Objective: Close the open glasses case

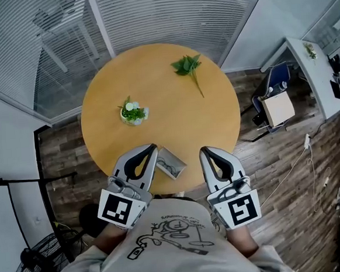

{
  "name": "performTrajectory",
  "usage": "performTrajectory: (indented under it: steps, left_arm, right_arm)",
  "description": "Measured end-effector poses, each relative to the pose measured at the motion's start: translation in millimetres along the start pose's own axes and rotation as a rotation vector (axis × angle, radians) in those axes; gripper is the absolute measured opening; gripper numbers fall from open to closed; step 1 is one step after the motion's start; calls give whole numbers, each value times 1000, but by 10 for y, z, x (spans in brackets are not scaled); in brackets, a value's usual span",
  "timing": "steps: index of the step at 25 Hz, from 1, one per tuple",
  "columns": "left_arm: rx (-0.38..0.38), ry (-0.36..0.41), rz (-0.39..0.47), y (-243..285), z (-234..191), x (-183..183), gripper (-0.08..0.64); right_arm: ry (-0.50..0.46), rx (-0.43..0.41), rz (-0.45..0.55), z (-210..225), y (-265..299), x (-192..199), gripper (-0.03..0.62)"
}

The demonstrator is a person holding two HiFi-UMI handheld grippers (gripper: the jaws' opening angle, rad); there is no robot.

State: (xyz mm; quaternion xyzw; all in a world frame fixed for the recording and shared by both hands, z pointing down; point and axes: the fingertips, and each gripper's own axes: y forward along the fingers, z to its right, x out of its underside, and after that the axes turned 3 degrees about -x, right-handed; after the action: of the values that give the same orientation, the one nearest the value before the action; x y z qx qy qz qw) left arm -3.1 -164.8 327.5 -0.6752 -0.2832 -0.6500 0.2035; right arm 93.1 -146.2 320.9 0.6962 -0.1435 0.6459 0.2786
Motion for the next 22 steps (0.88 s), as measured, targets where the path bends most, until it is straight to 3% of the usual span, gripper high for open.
performTrajectory:
  steps: [7,11,15,17,22]
  left_arm:
    - [9,-21,34,62,-43,106,20]
    - [7,0,-33,44,-58,290,20]
    - [15,4,-2,80,-63,391,20]
    - [13,6,-30,85,-80,518,20]
    - [9,11,-94,96,-117,833,20]
  right_arm:
    - [5,19,-5,20,70,162,9]
    - [-5,6,-3,-5,118,220,9]
    - [2,15,19,11,165,369,11]
    - [-6,-4,-23,-14,194,499,14]
    - [-28,7,-5,18,273,705,23]
